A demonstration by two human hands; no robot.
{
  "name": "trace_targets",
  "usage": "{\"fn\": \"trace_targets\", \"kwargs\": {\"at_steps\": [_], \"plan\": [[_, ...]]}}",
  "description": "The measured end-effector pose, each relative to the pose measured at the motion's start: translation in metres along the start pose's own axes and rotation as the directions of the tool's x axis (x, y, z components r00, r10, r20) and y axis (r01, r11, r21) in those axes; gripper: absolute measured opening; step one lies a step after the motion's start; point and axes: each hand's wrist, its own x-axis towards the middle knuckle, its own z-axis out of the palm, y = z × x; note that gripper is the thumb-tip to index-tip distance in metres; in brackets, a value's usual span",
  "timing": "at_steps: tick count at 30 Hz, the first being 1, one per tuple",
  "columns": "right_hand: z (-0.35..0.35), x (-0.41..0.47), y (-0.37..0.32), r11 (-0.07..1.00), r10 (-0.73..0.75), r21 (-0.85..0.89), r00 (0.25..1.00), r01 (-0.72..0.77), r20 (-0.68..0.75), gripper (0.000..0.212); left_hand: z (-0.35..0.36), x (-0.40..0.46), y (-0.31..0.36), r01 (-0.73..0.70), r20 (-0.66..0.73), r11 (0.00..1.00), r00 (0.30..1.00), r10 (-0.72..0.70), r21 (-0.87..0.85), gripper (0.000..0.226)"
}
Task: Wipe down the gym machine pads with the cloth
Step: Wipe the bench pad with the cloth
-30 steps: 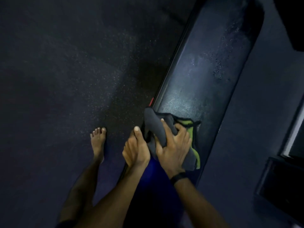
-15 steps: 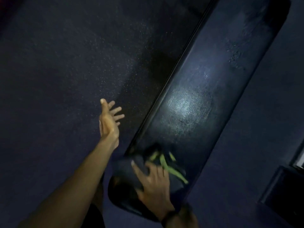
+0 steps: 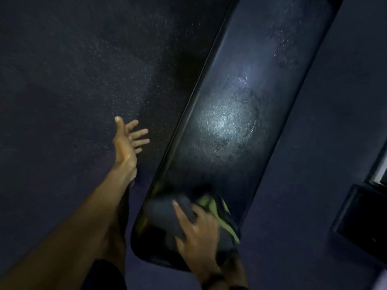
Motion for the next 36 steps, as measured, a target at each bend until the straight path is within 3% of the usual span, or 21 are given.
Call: {"fn": "trace_targets", "kwargs": {"at_steps": [1, 4, 6, 7, 8, 10, 11, 13, 14, 17, 19, 20, 21, 23, 25, 26, 28, 30, 33, 34, 36], "plan": [[-0.010, -0.015, 0.027, 0.994, 0.109, 0.022, 0.994, -0.109, 0.002, 0.063, 0.000, 0.000, 0.002, -0.019, 0.019, 0.999, 1.000, 0.018, 0.030, 0.072], [-0.036, 0.051, 0.072, 0.986, 0.143, 0.085, 0.989, -0.140, -0.029, 0.050, 0.009, -0.002, -0.002, -0.076, 0.092, 0.990, 0.994, 0.065, 0.116, 0.068], [-0.049, 0.127, 0.062, 0.900, 0.426, 0.261, 0.834, -0.350, -0.350, 0.039, 0.017, -0.002, -0.012, -0.095, 0.146, 0.982, 0.987, 0.071, 0.165, 0.065], [-0.038, 0.147, 0.038, 0.898, 0.438, 0.247, 0.788, -0.363, -0.433, 0.042, 0.022, -0.004, -0.019, -0.087, 0.160, 0.981, 0.985, 0.059, 0.173, 0.064], [-0.033, 0.146, 0.019, 0.954, 0.299, 0.109, 0.853, -0.279, -0.427, 0.052, 0.025, -0.005, -0.024, -0.077, 0.171, 0.983, 0.984, 0.048, 0.169, 0.062], [-0.018, 0.092, -0.007, 0.996, -0.085, -0.017, 0.984, 0.083, -0.158, 0.082, 0.029, -0.005, -0.030, -0.058, 0.189, 0.988, 0.981, 0.030, 0.142, 0.061], [-0.013, 0.042, -0.002, 0.973, -0.229, -0.015, 0.973, 0.229, -0.011, 0.101, 0.027, -0.005, -0.029, -0.044, 0.186, 0.990, 0.982, 0.019, 0.134, 0.061], [-0.014, -0.051, 0.047, 0.972, -0.229, -0.005, 0.945, 0.237, 0.235, 0.128, 0.023, -0.005, -0.022, -0.044, 0.189, 0.985, 0.982, 0.012, 0.167, 0.065], [-0.021, -0.069, 0.068, 0.980, -0.198, 0.052, 0.933, 0.192, 0.302, 0.122, 0.019, -0.003, -0.020, -0.056, 0.190, 0.980, 0.982, 0.019, 0.191, 0.067], [-0.046, -0.016, 0.078, 0.946, 0.147, 0.284, 0.987, -0.159, 0.062, 0.062, 0.015, -0.001, -0.017, -0.087, 0.200, 0.971, 0.979, 0.042, 0.222, 0.070], [-0.043, 0.062, 0.058, 0.829, 0.467, 0.465, 0.842, -0.311, -0.270, 0.034, 0.016, -0.001, -0.020, -0.074, 0.225, 0.973, 0.974, 0.024, 0.217, 0.068], [-0.038, 0.087, 0.042, 0.838, 0.497, 0.426, 0.798, -0.340, -0.341, 0.042, 0.016, 0.000, -0.022, -0.066, 0.221, 0.975, 0.975, 0.018, 0.210, 0.067], [-0.029, 0.095, 0.025, 0.893, 0.426, 0.318, 0.825, -0.318, -0.371, 0.054, 0.017, 0.000, -0.026, -0.058, 0.215, 0.977, 0.977, 0.013, 0.203, 0.066], [-0.014, 0.056, -0.007, 0.991, 0.097, 0.111, 0.975, -0.076, -0.198, 0.082, 0.019, 0.000, -0.026, -0.036, 0.202, 0.982, 0.979, -0.002, 0.184, 0.065], [-0.010, -0.011, -0.016, 0.982, -0.186, 0.015, 0.982, 0.186, 0.042, 0.108, 0.018, -0.001, -0.020, -0.019, 0.178, 0.981, 0.984, -0.016, 0.191, 0.067], [-0.008, -0.038, -0.006, 0.976, -0.218, 0.015, 0.967, 0.218, 0.128, 0.119, 0.017, 0.000, -0.017, -0.031, 0.174, 0.977, 0.985, -0.007, 0.213, 0.068], [-0.011, -0.057, 0.031, 0.982, -0.186, 0.032, 0.974, 0.184, 0.132, 0.122, 0.013, -0.002, -0.009, -0.064, 0.180, 0.970, 0.983, 0.021, 0.235, 0.070], [-0.020, -0.025, 0.060, 0.994, 0.041, 0.102, 0.998, -0.036, -0.043, 0.091, 0.010, -0.003, -0.004, -0.086, 0.204, 0.963, 0.978, 0.034, 0.255, 0.073], [-0.031, 0.076, 0.038, 0.859, 0.498, 0.311, 0.804, -0.406, -0.325, 0.051, 0.013, -0.003, -0.007, -0.100, 0.211, 0.957, 0.977, 0.042, 0.271, 0.075], [-0.027, 0.097, 0.012, 0.878, 0.471, 0.277, 0.810, -0.391, -0.349, 0.054, 0.013, -0.003, -0.009, -0.091, 0.201, 0.961, 0.979, 0.038, 0.262, 0.075], [-0.011, 0.086, -0.048, 0.986, 0.133, 0.129, 0.963, -0.105, -0.232, 0.070, 0.009, 0.000, -0.012, -0.072, 0.201, 0.979, 0.979, 0.033, 0.193, 0.078]]}}
